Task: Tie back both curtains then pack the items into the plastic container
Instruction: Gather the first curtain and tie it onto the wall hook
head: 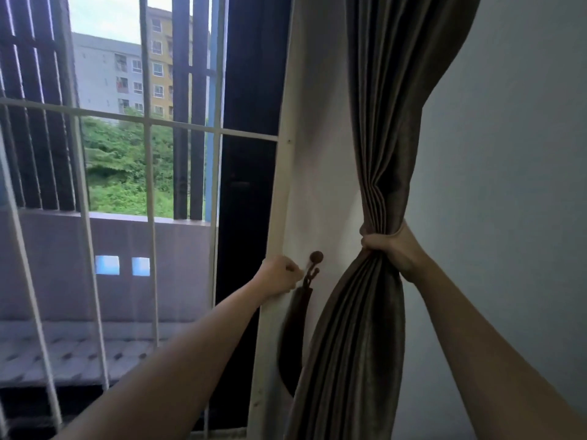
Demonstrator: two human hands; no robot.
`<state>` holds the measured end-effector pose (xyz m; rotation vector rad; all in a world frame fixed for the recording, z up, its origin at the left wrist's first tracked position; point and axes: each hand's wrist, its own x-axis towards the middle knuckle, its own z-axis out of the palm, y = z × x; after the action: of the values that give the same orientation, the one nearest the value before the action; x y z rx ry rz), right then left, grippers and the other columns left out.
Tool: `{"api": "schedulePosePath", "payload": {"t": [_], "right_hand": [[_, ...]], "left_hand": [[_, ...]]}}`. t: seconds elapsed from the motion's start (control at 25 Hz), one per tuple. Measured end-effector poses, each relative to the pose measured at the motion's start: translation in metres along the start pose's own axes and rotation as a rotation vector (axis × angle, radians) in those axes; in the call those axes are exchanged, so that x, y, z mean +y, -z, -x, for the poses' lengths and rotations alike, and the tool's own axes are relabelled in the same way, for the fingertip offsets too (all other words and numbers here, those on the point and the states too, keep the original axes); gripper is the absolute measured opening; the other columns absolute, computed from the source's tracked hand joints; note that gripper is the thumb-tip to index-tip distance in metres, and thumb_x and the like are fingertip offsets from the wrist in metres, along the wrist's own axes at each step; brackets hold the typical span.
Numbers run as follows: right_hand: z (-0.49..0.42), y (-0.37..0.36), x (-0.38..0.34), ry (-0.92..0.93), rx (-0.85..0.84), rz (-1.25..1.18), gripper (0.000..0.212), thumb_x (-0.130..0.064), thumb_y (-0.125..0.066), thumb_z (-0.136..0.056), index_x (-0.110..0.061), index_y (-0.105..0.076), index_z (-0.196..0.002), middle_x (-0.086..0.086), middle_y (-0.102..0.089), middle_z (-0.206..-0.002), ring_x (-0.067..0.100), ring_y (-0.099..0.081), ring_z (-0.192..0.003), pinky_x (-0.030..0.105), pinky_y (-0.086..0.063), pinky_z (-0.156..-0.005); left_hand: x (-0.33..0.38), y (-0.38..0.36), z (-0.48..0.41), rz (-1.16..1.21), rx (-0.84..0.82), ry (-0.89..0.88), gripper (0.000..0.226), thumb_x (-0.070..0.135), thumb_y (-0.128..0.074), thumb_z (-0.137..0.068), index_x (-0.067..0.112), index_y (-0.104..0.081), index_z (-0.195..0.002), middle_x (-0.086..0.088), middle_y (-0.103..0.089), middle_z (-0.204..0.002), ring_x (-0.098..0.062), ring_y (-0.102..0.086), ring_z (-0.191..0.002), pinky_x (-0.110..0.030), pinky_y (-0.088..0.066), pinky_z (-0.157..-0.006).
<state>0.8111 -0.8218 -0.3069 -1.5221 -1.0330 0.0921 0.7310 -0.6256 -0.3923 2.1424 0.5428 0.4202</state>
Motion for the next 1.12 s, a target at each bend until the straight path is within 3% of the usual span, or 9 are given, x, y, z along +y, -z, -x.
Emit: {"api": "schedulePosePath", "payload": {"t": [0.08,0.16,0.36,0.48,0.56,0.68,0.88,1.12], "right_hand": [[-0.007,0.004,0.005,0.001,-0.018,0.005,0.013,0.000,-0.059,-0.055,-0.009,-0.053,-0.063,-0.002,-0.054,-0.060,0.009,-0.053,-0.053,0.020,-0.046,-0.051],[-0.014,0.011,0.011,0.000,-0.023,0.017,0.014,-0.001,-0.059,-0.056,-0.011,-0.053,-0.062,-0.004,-0.055,-0.060,0.010,-0.054,-0.055,0.021,-0.046,-0.052],[-0.032,0.022,0.025,-0.002,-0.062,-0.015,0.016,0.000,-0.059,-0.058,-0.014,-0.053,-0.062,-0.004,-0.054,-0.061,0.010,-0.054,-0.056,0.022,-0.046,-0.053],[-0.042,0.016,0.034,-0.008,-0.090,-0.026,0.016,-0.001,-0.060,-0.057,-0.011,-0.054,-0.068,-0.003,-0.055,-0.064,0.011,-0.055,-0.059,0.024,-0.048,-0.056],[-0.047,0.005,0.038,0.001,-0.115,-0.069,0.016,0.001,-0.059,-0.058,-0.008,-0.053,-0.069,-0.002,-0.055,-0.063,0.012,-0.055,-0.059,0.025,-0.049,-0.056],[-0.054,-0.017,0.042,0.004,-0.148,-0.122,0.017,0.002,-0.059,-0.057,-0.008,-0.054,-0.070,0.000,-0.056,-0.065,0.013,-0.057,-0.061,0.025,-0.050,-0.058],[-0.058,-0.055,0.044,0.032,-0.178,-0.163,0.017,-0.001,-0.062,-0.055,-0.006,-0.055,-0.070,0.001,-0.058,-0.065,0.013,-0.058,-0.062,0.025,-0.050,-0.059],[-0.056,-0.095,0.040,0.078,-0.174,-0.174,0.011,-0.001,-0.061,-0.057,-0.008,-0.055,-0.063,0.004,-0.056,-0.064,0.020,-0.055,-0.061,0.033,-0.049,-0.061]], "left_hand": [[-0.012,-0.020,-0.014,-0.273,0.011,0.000,0.040,0.030,-0.053,-0.093,0.001,-0.056,-0.121,-0.016,-0.059,-0.123,-0.029,-0.057,-0.113,-0.034,-0.046,-0.095],[-0.025,-0.042,-0.027,-0.382,0.018,0.042,0.042,0.035,-0.051,-0.093,0.002,-0.055,-0.119,-0.015,-0.059,-0.121,-0.030,-0.057,-0.110,-0.036,-0.046,-0.091],[-0.037,-0.065,-0.041,-0.187,-0.019,0.064,0.021,0.029,-0.056,-0.089,0.009,-0.058,-0.096,-0.008,-0.063,-0.096,-0.025,-0.061,-0.091,-0.030,-0.047,-0.075],[-0.034,-0.032,-0.033,0.018,-0.255,0.051,0.023,0.029,-0.054,-0.091,0.016,-0.059,-0.073,0.001,-0.060,-0.072,-0.017,-0.057,-0.074,-0.025,-0.040,-0.063],[-0.028,0.006,-0.024,-0.063,-0.360,0.037,0.029,0.039,-0.056,-0.090,0.016,-0.066,-0.075,0.004,-0.062,-0.068,-0.011,-0.058,-0.068,-0.022,-0.043,-0.063],[-0.012,0.063,-0.012,-0.291,-0.364,-0.048,0.028,0.041,-0.062,-0.085,0.019,-0.067,-0.068,0.008,-0.058,-0.062,-0.006,-0.054,-0.060,-0.014,-0.042,-0.056],[0.018,0.130,0.002,-0.281,-0.309,-0.043,0.032,0.037,-0.070,-0.080,0.015,-0.060,-0.058,0.005,-0.050,-0.050,-0.010,-0.045,-0.049,-0.018,-0.036,-0.046],[0.025,0.130,0.040,-0.317,-0.327,-0.100,0.029,0.039,-0.066,-0.083,0.020,-0.060,-0.062,0.004,-0.054,-0.058,-0.010,-0.049,-0.054,-0.024,-0.038,-0.056]]}}
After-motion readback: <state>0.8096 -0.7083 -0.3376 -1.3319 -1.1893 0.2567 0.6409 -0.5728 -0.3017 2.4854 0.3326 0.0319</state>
